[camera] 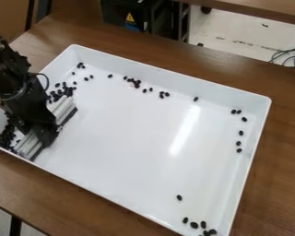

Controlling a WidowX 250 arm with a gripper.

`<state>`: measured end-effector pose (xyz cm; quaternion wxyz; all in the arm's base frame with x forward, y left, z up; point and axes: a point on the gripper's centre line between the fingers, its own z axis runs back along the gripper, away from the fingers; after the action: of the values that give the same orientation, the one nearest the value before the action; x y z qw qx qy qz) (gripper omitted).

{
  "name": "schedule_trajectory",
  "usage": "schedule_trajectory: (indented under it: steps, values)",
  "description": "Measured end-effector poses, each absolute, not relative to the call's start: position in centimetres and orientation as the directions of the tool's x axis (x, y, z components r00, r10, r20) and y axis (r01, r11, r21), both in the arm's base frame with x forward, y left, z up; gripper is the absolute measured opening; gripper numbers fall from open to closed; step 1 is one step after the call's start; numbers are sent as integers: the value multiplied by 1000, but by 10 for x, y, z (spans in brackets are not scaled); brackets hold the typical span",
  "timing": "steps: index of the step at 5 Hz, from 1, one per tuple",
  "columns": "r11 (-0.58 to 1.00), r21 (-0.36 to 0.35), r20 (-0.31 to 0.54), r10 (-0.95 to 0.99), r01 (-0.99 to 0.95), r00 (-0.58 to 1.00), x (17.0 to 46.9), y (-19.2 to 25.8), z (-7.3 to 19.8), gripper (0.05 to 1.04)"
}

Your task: Sweep into pile

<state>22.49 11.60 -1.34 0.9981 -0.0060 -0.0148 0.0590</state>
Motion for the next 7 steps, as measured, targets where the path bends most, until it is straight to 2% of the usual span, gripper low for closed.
schedule_trajectory:
  steps: [1,2,3,4,5,6,7]
  values:
    - [995,-2,11,100,-100,995,226,120,-12,435]
    - [991,0,-13,135,-135,991,223,120,-14,683]
    - [987,-13,-15,161,-161,987,223,117,-12,870]
    - [983,-35,-82,178,-181,981,216,111,-7,994]
    - [976,-1,-101,217,-218,971,218,103,11,998]
    - [964,82,-155,264,-254,952,223,85,40,999]
    - [980,70,-137,195,-187,971,232,39,55,999]
